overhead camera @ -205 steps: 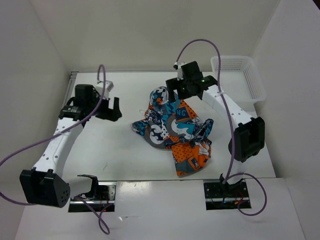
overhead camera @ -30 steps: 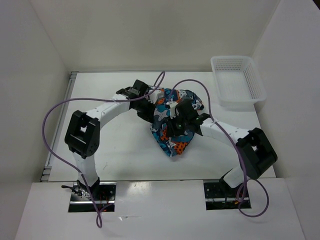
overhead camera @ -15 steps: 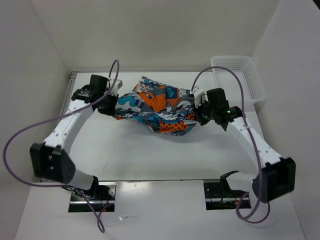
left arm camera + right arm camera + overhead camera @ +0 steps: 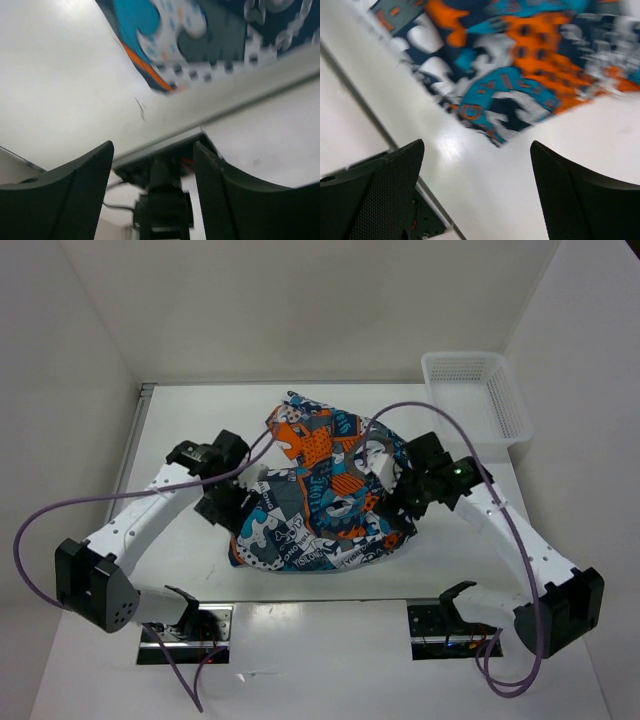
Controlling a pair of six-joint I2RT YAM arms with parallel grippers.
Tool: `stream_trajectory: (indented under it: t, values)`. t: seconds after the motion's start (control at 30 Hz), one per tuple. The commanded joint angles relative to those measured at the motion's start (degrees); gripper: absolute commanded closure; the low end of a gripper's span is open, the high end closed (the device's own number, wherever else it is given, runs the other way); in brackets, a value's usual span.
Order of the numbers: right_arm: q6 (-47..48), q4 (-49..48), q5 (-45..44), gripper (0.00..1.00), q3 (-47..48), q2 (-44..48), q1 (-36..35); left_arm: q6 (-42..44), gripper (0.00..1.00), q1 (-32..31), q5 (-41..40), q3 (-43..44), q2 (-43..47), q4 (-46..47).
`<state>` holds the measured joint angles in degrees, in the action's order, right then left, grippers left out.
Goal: Fold and stack the shorts
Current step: Flatten the shorts out
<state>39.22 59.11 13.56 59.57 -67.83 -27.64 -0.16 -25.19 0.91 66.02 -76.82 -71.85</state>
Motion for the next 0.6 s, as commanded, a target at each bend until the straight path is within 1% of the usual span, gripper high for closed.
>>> stream_trajectory:
  t: [0.0,0.03,0.07,0.1,0.13,0.17,0.2,0.23,0.27,0.3,0.33,0.37,0.4,0.43,0.53,0.57]
  values:
    - [-6.3,-7.4,-0.9,0.09,7.0,3.8,5.5,0.2,0.27,2.3,-5.3,7.3,-2.9,12.0]
    - [-11.8,-10.6,-0.3,0.09,7.7,3.1,9.1,0.2,0.24,3.9,-7.7,8.2,-4.6,16.0]
    - [-14.7,-16.5,-0.3,0.10,9.0,-0.2,10.5,0.2,0.24,4.6,-8.8,10.6,-9.4,19.7]
    - [-17.5,-19.2,-1.0,0.11,9.6,-2.7,11.5,0.2,0.24,5.1,-9.7,12.4,-12.6,25.6]
    - [-22.9,-21.6,-3.3,0.13,11.0,-5.4,12.9,0.2,0.24,5.8,-10.3,15.1,-16.2,27.4]
    - [-25.1,-23.5,-4.5,0.15,11.7,-11.4,13.4,0.2,0.24,5.9,-10.3,18.3,-19.8,28.5]
    - [-26.6,-27.2,-5.2,0.16,12.2,-13.6,13.4,0.2,0.26,5.9,-10.3,25.6,-26.9,29.3]
    - [-27.7,-29.2,-5.8,0.17,12.2,-15.1,14.2,0.2,0.26,5.9,-8.3,29.2,-30.0,30.0]
    - [-28.2,-31.0,-7.7,0.17,12.2,-17.2,14.2,0.2,0.26,5.9,-7.6,32.4,-35.2,30.7]
    - [-28.2,-33.2,-8.8,0.17,12.2,-18.2,14.2,0.2,0.26,5.9,-7.1,35.6,-37.6,32.2]
    - [-28.2,-33.8,-9.8,0.17,12.8,-19.3,14.2,0.2,0.26,4.9,-5.7,41.5,-39.8,33.0]
    - [-28.2,-34.7,-12.0,0.17,12.9,-21.5,14.2,0.2,0.26,4.3,-5.1,44.3,-43.9,34.6]
    - [-28.2,-36.9,-13.4,0.17,12.9,-22.5,14.7,0.2,0.26,4.3,-4.6,47.3,-46.1,35.4]
    - [-28.8,-38.1,-14.4,0.17,12.9,-23.5,14.7,0.2,0.24,3.8,-2.8,53.2,-50.3,35.9]
    - [-29.4,-40.7,-18.1,0.18,12.3,-27.3,15.2,0.2,0.23,3.2,-2.0,62.6,-57.3,35.9]
    - [-29.4,-41.3,-19.4,0.18,12.9,-28.0,15.2,0.2,0.23,3.2,-2.0,65.8,-62.1,34.1]
